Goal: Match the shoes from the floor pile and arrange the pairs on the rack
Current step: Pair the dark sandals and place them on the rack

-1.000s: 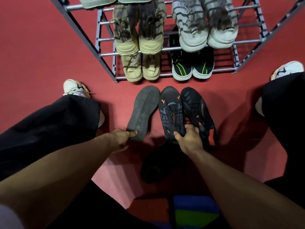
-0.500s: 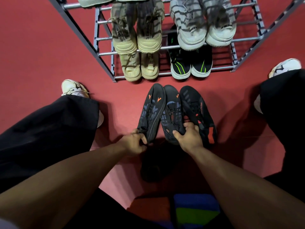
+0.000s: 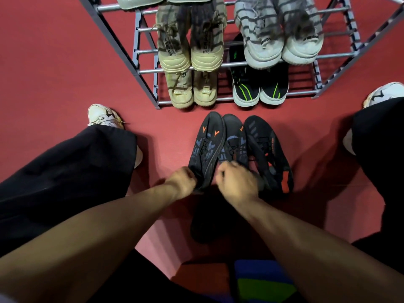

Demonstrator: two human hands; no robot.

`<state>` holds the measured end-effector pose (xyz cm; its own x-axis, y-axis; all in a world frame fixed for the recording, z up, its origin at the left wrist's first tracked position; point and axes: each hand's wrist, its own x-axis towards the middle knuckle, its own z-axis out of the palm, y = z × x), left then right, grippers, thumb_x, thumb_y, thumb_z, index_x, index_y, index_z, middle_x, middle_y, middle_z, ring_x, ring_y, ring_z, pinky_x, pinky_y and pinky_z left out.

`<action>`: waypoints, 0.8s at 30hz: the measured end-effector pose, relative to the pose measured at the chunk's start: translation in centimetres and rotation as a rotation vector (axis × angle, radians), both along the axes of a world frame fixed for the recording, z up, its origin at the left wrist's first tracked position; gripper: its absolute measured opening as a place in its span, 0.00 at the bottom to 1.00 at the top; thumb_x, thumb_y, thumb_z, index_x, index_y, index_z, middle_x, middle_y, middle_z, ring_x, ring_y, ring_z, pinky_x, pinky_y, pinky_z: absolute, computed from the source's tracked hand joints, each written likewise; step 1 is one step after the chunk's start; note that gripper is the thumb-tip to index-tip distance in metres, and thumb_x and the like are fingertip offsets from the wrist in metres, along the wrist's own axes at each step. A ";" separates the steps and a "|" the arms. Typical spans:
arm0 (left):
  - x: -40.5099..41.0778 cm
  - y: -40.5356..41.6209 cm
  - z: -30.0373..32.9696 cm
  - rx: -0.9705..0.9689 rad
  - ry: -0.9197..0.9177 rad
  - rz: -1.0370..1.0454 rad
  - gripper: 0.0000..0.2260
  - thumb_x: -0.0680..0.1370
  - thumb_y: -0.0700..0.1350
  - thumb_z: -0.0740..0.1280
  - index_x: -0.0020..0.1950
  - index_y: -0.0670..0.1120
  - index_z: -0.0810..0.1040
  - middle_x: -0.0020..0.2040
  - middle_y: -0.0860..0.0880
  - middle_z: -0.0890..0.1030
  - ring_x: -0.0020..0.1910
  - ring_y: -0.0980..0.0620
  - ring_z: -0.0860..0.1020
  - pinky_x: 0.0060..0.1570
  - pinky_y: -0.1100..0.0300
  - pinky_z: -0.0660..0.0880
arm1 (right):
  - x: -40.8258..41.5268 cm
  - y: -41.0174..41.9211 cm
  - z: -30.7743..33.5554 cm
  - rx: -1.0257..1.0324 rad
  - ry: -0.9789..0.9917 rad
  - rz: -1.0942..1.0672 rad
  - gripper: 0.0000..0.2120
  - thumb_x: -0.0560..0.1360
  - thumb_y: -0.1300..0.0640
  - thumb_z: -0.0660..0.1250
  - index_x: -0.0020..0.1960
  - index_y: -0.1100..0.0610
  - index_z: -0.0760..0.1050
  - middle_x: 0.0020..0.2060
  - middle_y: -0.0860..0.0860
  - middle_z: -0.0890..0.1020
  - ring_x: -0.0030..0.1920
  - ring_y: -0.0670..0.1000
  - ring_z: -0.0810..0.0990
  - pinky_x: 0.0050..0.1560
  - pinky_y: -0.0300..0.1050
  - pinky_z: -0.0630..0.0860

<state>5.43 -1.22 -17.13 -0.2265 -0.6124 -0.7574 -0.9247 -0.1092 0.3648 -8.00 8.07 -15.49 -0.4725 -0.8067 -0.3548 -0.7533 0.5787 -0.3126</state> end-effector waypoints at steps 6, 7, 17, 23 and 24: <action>3.3 -0.9 0.2 -0.045 -0.212 -0.268 0.14 0.78 0.51 0.58 0.60 0.49 0.75 0.60 0.42 0.79 0.59 0.40 0.78 0.56 0.55 0.73 | 5.0 -4.1 -1.6 0.437 -0.476 -0.396 0.32 0.75 0.36 0.61 0.66 0.61 0.71 0.64 0.59 0.78 0.64 0.60 0.77 0.60 0.48 0.74; 3.6 -1.2 0.2 -0.049 -0.232 -0.288 0.15 0.77 0.52 0.57 0.60 0.50 0.74 0.60 0.42 0.79 0.59 0.40 0.78 0.55 0.56 0.73 | 5.1 -4.3 -2.0 0.419 -0.492 -0.447 0.33 0.74 0.36 0.62 0.67 0.61 0.68 0.64 0.59 0.77 0.63 0.60 0.77 0.59 0.48 0.74; 4.4 -1.9 0.6 -0.127 -0.300 -0.364 0.22 0.74 0.60 0.61 0.64 0.52 0.74 0.63 0.42 0.78 0.60 0.40 0.78 0.57 0.54 0.75 | -0.4 -5.0 4.2 0.129 -0.799 -0.598 0.20 0.71 0.46 0.64 0.55 0.58 0.77 0.49 0.52 0.81 0.37 0.50 0.78 0.32 0.40 0.76; -2.0 1.0 0.1 -0.076 0.081 -0.208 0.13 0.78 0.49 0.63 0.58 0.43 0.79 0.55 0.43 0.83 0.51 0.44 0.81 0.47 0.58 0.74 | -8.9 -0.2 8.7 0.180 -0.766 -0.514 0.06 0.75 0.55 0.65 0.49 0.55 0.76 0.42 0.52 0.77 0.39 0.51 0.75 0.36 0.44 0.79; -3.2 1.4 0.0 -0.015 0.141 -0.137 0.13 0.79 0.48 0.63 0.57 0.43 0.79 0.52 0.43 0.83 0.45 0.44 0.81 0.43 0.57 0.74 | -9.5 0.9 8.4 0.177 -0.791 -0.562 0.02 0.75 0.57 0.64 0.47 0.54 0.75 0.44 0.52 0.78 0.39 0.52 0.76 0.37 0.45 0.79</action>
